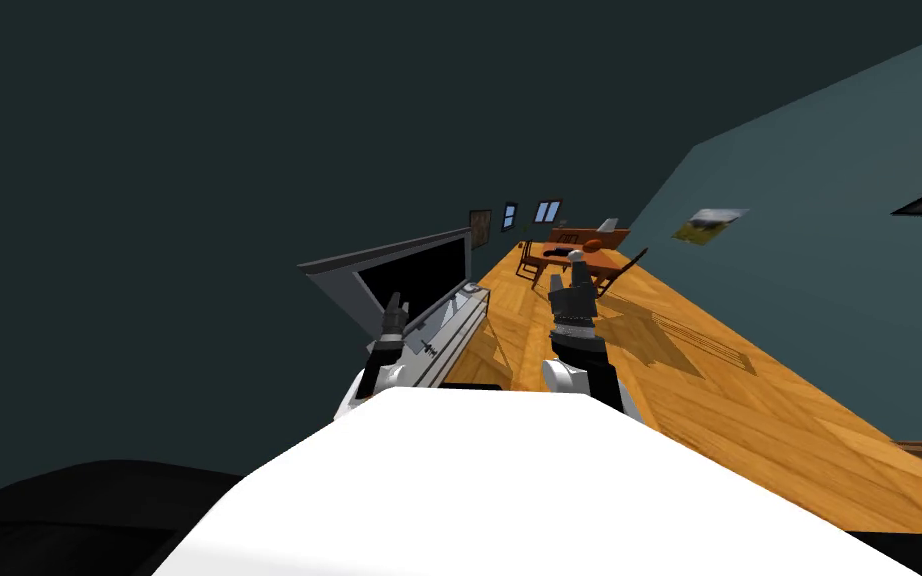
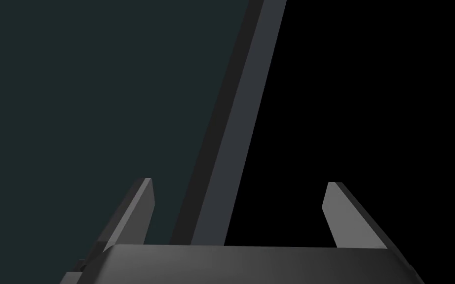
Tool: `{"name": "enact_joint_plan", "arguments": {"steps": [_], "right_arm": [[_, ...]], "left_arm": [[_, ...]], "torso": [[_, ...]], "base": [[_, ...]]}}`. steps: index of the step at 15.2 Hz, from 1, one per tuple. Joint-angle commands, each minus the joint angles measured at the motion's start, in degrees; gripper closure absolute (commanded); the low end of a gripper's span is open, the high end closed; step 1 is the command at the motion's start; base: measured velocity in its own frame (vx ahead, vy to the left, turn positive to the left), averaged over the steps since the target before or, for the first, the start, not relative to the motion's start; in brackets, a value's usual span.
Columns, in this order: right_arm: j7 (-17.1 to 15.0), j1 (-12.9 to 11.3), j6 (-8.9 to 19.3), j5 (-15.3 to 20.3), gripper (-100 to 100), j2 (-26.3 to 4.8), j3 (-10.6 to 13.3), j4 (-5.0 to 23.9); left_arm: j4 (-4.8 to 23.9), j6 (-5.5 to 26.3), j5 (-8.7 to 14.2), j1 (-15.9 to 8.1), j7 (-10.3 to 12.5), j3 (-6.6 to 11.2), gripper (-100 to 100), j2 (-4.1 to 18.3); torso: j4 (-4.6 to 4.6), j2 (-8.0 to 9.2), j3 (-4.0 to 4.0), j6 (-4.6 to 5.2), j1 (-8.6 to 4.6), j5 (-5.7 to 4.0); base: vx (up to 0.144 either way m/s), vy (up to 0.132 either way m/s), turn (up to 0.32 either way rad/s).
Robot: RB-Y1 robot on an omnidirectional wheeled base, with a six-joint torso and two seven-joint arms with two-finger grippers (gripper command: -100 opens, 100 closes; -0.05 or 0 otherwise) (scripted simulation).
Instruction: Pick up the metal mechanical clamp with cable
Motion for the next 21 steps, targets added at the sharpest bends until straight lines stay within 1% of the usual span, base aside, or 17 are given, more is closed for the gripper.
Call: {"name": "enact_joint_plan", "arguments": {"steps": [1,2,5,7,8,9,10,11,12,13,14,15,16,18,19,20,21], "right_arm": [[0.00,0.00,0.00,0.00,0,0.00,0.00,0.00],[0.00,0.00,0.00,0.00,0,0.00,0.00,0.00],[0.00,0.00,0.00,0.00,0,0.00,0.00,0.00],[0.00,0.00,0.00,0.00,0,0.00,0.00,0.00],[0.00,0.01,0.00,0.00,0,0.00,0.00,0.00],[0.00,0.00,0.00,0.00,0,0.00,0.00,0.00],[0.00,0.00,0.00,0.00,0,0.00,0.00,0.00],[0.00,0.00,0.00,0.00,0,0.00,0.00,0.00],[0.00,0.00,0.00,0.00,0,0.00,0.00,0.00],[0.00,-0.01,0.00,0.00,0,0.00,0.00,0.00],[0.00,0.00,0.00,0.00,0,0.00,0.00,0.00],[0.00,0.00,0.00,0.00,0,0.00,0.00,0.00],[0.00,0.00,0.00,0.00,0,0.00,0.00,0.00],[0.00,0.00,0.00,0.00,0,0.00,0.00,0.00],[0.00,0.01,0.00,0.00,0,0.00,-0.01,0.00],[0.00,0.00,0.00,0.00,0,0.00,0.00,0.00],[0.00,0.00,0.00,0.00,0,0.00,0.00,0.00]], "left_arm": [[2.86,2.72,1.69,-1.09,-0.59,0.49,-100,1.38],[2.97,2.72,1.69,-1.09,-0.59,0.49,-100,1.38],[6.72,6.54,4.20,-2.66,-1.68,1.00,-100,3.12],[7.66,6.69,4.20,-2.66,-1.68,1.00,-100,3.12],[9.81,8.80,5.53,-3.49,-2.26,1.28,-100,3.97],[10.15,8.80,5.53,-3.49,-2.26,1.28,-100,3.97],[12.63,10.65,6.91,-4.35,-2.86,1.56,-100,4.82],[12.72,10.98,6.91,-4.35,-2.86,1.56,-100,4.82],[15.16,12.65,8.31,-5.24,-3.47,1.85,-100,5.65],[15.35,13.21,8.31,-5.24,-3.47,1.85,-100,5.65],[17.85,14.64,9.75,-6.14,-4.10,2.15,-100,6.46],[18.04,15.49,9.75,-6.14,-4.10,2.15,-100,6.46],[19.39,16.86,11.21,-7.06,-4.75,2.46,-100,7.27],[20.77,17.82,11.21,-7.06,-4.75,2.46,-100,7.27],[22.56,20.17,12.70,-7.99,-5.40,2.77,-100,8.05],[23.54,20.17,12.70,-7.99,-5.40,2.77,-100,8.05],[25.38,22.19,14.19,-8.94,-6.05,3.08,-100,8.82]], "torso": [[0.00,0.00,0.00,0.00,0.00,0.00],[0.00,0.01,0.00,0.02,0.01,0.00],[0.01,0.02,0.01,0.00,0.00,0.00],[0.00,0.00,0.00,0.01,0.02,0.00],[-0.01,-0.03,-0.02,-0.02,-0.03,0.00],[-0.01,-0.05,-0.03,0.03,-0.06,0.00],[-0.01,-0.05,-0.03,0.00,-0.05,-0.01],[-0.01,-0.03,-0.02,0.01,0.01,0.00],[0.00,0.00,0.00,0.00,0.03,0.00],[0.00,0.03,0.01,0.03,0.03,0.01],[0.01,0.03,0.02,0.00,0.02,0.01],[0.01,0.05,0.02,0.01,0.04,0.01],[0.01,0.03,0.02,0.00,0.05,0.01],[0.01,0.01,0.01,0.01,0.06,0.01],[0.00,-0.02,-0.01,-0.03,0.01,0.01],[0.00,-0.03,-0.02,0.03,-0.02,0.00],[-0.01,-0.04,-0.02,0.01,-0.04,0.00]], "base": [[-0.040,0.054,-0.243],[-0.042,0.051,-0.212],[-0.040,0.055,-0.205],[-0.031,0.048,-0.146],[-0.026,0.035,-0.217],[-0.028,0.039,-0.215],[-0.040,0.057,-0.202],[-0.049,0.062,-0.207],[-0.054,0.053,-0.310],[-0.050,0.051,-0.243],[-0.054,0.062,-0.259],[-0.048,0.065,-0.208],[-0.050,0.062,-0.259],[-0.043,0.048,-0.154],[-0.038,0.032,-0.229],[-0.040,0.035,-0.248],[-0.048,0.042,-0.299]]}}
